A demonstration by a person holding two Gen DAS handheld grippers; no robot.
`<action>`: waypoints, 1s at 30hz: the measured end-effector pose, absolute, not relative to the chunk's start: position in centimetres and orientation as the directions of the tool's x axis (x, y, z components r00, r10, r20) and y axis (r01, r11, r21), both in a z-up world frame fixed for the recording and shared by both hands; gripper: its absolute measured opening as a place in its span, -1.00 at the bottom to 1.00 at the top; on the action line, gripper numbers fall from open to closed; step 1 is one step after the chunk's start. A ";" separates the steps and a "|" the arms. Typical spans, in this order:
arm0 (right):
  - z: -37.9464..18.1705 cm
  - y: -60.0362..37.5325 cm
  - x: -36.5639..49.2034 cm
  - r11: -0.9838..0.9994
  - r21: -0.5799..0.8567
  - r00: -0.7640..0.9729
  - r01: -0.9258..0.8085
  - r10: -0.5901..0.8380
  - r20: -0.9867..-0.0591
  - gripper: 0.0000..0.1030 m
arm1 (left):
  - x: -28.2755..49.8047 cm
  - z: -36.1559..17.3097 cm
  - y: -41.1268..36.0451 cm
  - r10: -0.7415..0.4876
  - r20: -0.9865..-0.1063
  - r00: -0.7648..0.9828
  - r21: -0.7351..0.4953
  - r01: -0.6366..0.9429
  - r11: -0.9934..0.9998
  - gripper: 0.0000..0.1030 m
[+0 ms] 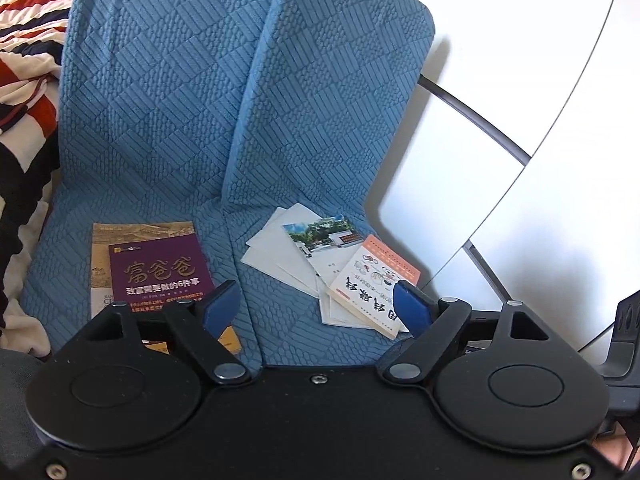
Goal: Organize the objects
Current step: 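Raise both tools away from the stacked books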
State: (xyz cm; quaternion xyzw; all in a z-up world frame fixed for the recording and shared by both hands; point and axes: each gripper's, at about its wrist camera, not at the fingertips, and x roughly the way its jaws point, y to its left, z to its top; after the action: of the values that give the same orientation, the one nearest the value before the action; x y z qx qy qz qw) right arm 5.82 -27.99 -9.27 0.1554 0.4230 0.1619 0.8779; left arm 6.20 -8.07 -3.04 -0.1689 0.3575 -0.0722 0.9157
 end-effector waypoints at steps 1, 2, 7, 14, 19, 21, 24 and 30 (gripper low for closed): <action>-9.2 -28.1 5.8 0.900 0.409 0.591 -0.152 0.414 -0.692 -0.11 | 6.3 -3.1 -8.3 -0.260 -0.630 0.732 -0.364 0.017 0.931 0.60; -9.2 -28.3 5.8 0.901 0.406 0.594 -0.150 0.411 -0.692 -0.11 | 6.5 -3.2 -8.6 -0.267 -0.629 0.730 -0.369 0.022 0.929 0.60; -9.2 -29.3 5.6 0.907 0.399 0.604 -0.134 0.394 -0.692 -0.11 | 7.1 -3.4 -10.1 -0.286 -0.628 0.723 -0.372 0.043 0.927 0.60; -9.8 -31.3 5.3 0.916 0.390 0.617 -0.091 0.359 -0.700 -0.11 | 8.0 -3.7 -12.4 -0.311 -0.633 0.709 -0.367 0.078 0.927 0.61; -10.2 -32.8 5.1 0.922 0.382 0.624 -0.060 0.334 -0.707 -0.11 | 8.5 -4.0 -14.0 -0.340 -0.630 0.698 -0.382 0.102 0.919 0.61; -10.3 -33.4 5.1 0.923 0.381 0.625 -0.044 0.323 -0.710 -0.11 | 8.6 -4.1 -14.6 -0.347 -0.631 0.694 -0.384 0.110 0.917 0.61; -10.5 -34.1 5.1 0.926 0.378 0.629 -0.026 0.308 -0.714 -0.11 | 8.8 -4.3 -15.3 -0.358 -0.634 0.685 -0.385 0.122 0.915 0.61; -11.2 -35.1 5.0 0.925 0.379 0.628 0.002 0.294 -0.721 -0.11 | 9.3 -4.8 -16.1 -0.363 -0.646 0.671 -0.377 0.133 0.917 0.61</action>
State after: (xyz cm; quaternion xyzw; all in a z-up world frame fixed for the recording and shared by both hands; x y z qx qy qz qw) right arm 5.02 -35.11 -11.16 0.1747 0.4234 0.0825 0.8851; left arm 9.33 -16.07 -4.75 -0.1509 0.3815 -0.1374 0.9016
